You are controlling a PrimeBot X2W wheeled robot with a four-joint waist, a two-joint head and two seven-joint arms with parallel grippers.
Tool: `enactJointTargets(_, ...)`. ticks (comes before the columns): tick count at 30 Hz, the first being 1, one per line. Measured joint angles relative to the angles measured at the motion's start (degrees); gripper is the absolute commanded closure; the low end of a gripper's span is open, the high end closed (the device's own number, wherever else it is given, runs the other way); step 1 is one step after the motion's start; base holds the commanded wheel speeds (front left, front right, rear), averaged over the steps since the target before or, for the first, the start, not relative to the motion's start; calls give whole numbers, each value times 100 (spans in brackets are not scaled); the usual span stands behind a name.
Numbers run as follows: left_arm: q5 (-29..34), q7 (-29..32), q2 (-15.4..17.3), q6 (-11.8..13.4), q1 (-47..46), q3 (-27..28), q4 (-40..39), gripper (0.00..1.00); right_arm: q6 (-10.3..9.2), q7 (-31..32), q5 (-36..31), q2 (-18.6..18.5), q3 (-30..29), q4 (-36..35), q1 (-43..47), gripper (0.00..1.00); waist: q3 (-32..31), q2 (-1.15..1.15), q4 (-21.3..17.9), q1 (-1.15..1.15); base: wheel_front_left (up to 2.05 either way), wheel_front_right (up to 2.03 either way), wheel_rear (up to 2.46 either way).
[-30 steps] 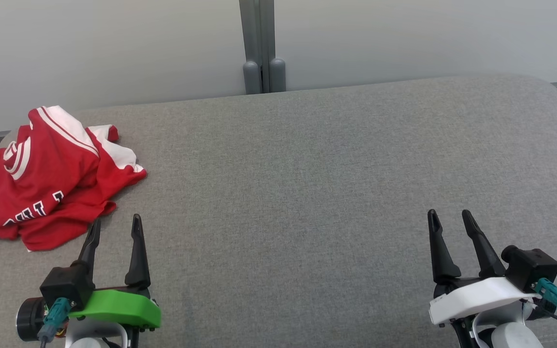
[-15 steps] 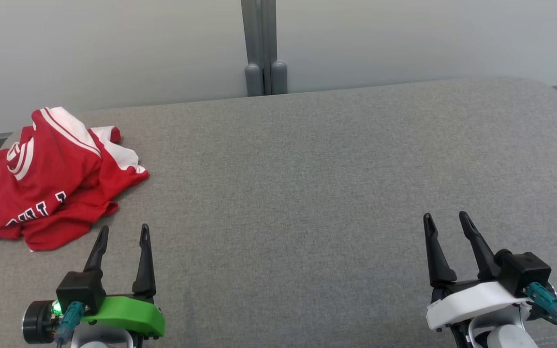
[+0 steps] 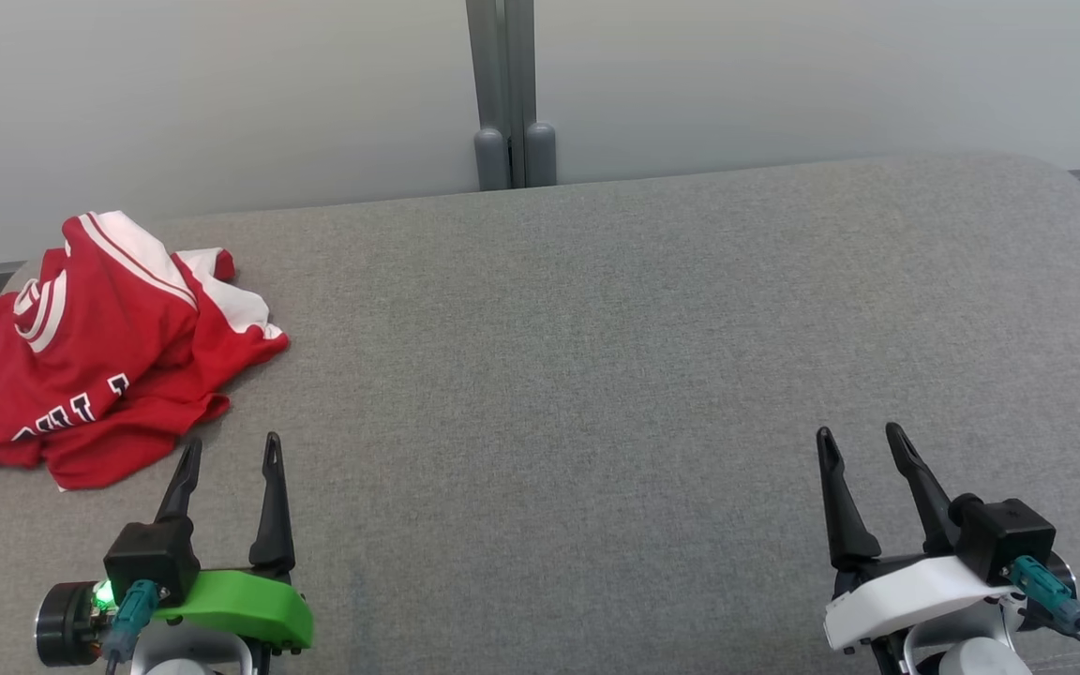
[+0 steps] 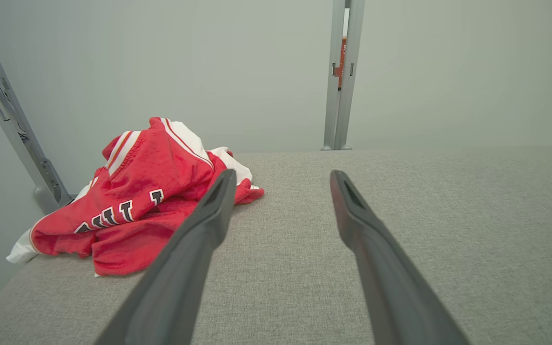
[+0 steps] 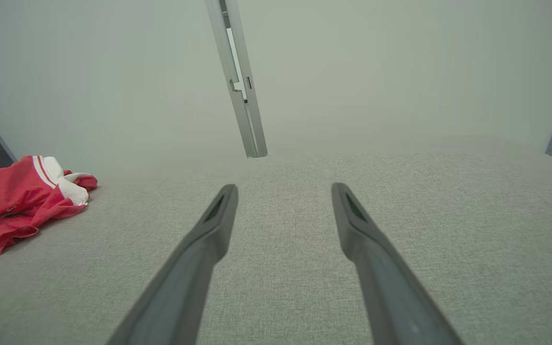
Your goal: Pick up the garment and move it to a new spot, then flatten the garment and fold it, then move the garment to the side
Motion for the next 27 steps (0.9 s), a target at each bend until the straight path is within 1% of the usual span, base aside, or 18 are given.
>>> enactJointTargets(19,-155,81,68,82,24,1,-51,0,0,41,107,-1,-60,69,-5,0,-8,0,48,0,0,0,0)
enactJointTargets(27,-234,-13,121,103,25,57,-103,0,0,33,112,-2,-41,91,-3,0,-6,0,288,0,0,0,0)
